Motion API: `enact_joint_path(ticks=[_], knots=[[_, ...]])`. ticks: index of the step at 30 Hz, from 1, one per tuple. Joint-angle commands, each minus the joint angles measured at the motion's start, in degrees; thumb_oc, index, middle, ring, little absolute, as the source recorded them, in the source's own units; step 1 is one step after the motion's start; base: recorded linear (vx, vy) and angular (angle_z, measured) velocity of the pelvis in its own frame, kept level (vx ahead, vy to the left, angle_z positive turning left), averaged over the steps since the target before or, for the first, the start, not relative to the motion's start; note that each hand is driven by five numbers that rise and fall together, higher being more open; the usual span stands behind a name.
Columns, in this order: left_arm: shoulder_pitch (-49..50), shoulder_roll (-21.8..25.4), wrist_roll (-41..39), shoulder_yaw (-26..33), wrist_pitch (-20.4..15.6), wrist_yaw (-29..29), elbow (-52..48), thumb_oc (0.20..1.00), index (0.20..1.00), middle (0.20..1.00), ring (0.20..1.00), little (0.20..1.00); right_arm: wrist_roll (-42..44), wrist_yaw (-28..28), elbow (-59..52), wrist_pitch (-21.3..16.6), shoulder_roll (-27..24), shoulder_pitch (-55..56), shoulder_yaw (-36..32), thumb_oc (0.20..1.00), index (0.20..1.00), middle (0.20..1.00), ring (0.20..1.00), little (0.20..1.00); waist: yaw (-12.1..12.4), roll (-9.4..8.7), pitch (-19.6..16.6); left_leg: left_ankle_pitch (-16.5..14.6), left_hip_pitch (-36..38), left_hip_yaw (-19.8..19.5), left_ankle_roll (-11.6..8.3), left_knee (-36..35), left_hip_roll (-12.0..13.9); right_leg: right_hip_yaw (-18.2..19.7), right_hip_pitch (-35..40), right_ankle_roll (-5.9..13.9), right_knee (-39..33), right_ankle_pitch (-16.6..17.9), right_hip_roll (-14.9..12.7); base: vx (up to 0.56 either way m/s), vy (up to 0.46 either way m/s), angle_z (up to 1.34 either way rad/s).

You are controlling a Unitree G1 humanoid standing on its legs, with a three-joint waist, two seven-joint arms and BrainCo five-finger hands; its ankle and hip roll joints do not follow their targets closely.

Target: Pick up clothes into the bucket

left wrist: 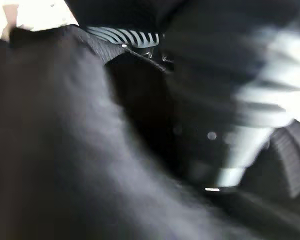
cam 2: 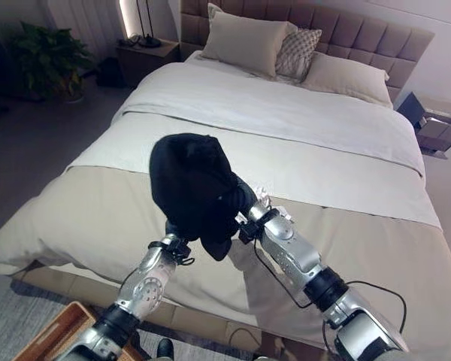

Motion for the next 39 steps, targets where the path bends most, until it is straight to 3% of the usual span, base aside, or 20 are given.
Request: enact_joint_path(ticks=[1,10,20,29,30,31,39], knots=[[-4.05,-0.63,-5.71,4.15,-3.16,-2.61,-3.88,1.000,1.000,1.000,1.000,1.000,-5.65,2.14,-5.25,-2.89,-0.83,-0.42,-0.99,0.200,0.200,0.200,0.200,0.200,-0.31,-1.42,-0.16,-3.27,0.93,0.80,-1.03,2.30,2.35,-2.48,0.42,3.94,2.07,1.12,-4.66,0.02,-0.005,-0.04],[-4.99,-2.25,-10.93,3.55,-2.45,-4.40,-6.35,1.000,1.000,1.000,1.000,1.000,-3.38,3.62,-1.99,-2.17,0.97,1.13,-0.53,0.200,0.200,0.200,0.200,0.200,0.00,-1.32,0.15,-3.07,0.56,-0.03,-1.01,2.25,2.37,-3.11,0.91,3.90,1.99,0.85,-4.54,0.00,0.000,0.00],[-7.31,-1.00,-10.25,1.00,-2.65,-5.51,-10.80,1.000,1.000,1.000,1.000,1.000,-6.72,4.22,1.52,-1.57,-0.01,1.84,-0.72,0.200,0.200,0.200,0.200,0.200,-0.03,-1.10,0.14,-3.31,0.67,-0.29,-0.87,2.31,2.05,-3.34,1.26,3.91,2.00,0.81,-4.67,0.00,0.000,0.00],[-6.08,-2.44,-12.95,-4.63,0.66,-7.11,-14.40,1.000,1.000,1.000,1.000,1.000,-10.74,0.09,6.74,-1.64,2.80,-1.66,-1.67,0.200,0.200,0.200,0.200,0.200,0.32,-0.68,0.45,-3.48,0.42,-0.48,-0.67,2.56,1.87,-3.49,1.18,3.92,1.79,0.85,-4.63,0.00,0.000,0.00],[-6.09,-2.77,-13.57,-5.31,0.85,-7.15,-14.66,0.354,0.354,0.354,0.354,0.354,-11.49,-0.41,7.13,-1.69,3.05,-2.10,-1.75,0.200,0.200,0.200,0.200,0.200,0.38,-0.67,0.54,-3.57,0.31,-0.55,-0.64,2.72,1.87,-3.49,1.20,3.90,1.76,0.83,-4.65,0.00,0.000,0.00],[-6.18,-2.87,-13.48,-5.95,0.99,-6.97,-14.63,0.200,0.200,0.200,0.200,0.200,-12.33,-0.96,7.63,-1.67,3.26,-2.48,-1.82,0.200,0.200,0.200,0.200,0.200,0.44,-0.64,0.62,-3.61,0.23,-0.65,-0.61,2.85,1.82,-3.48,1.20,3.92,1.72,0.85,-4.66,0.00,0.000,0.00],[-5.55,-2.04,-11.26,-7.72,1.71,-6.55,-13.82,0.200,0.200,0.200,0.200,0.200,-14.75,-3.17,9.07,-1.85,4.11,-2.83,-2.76,0.200,0.200,0.200,0.200,0.200,0.77,-0.51,0.91,-4.01,-0.03,-1.00,-0.40,3.61,1.53,-3.74,1.66,3.86,2.02,0.53,-4.79,0.00,0.000,0.00]])
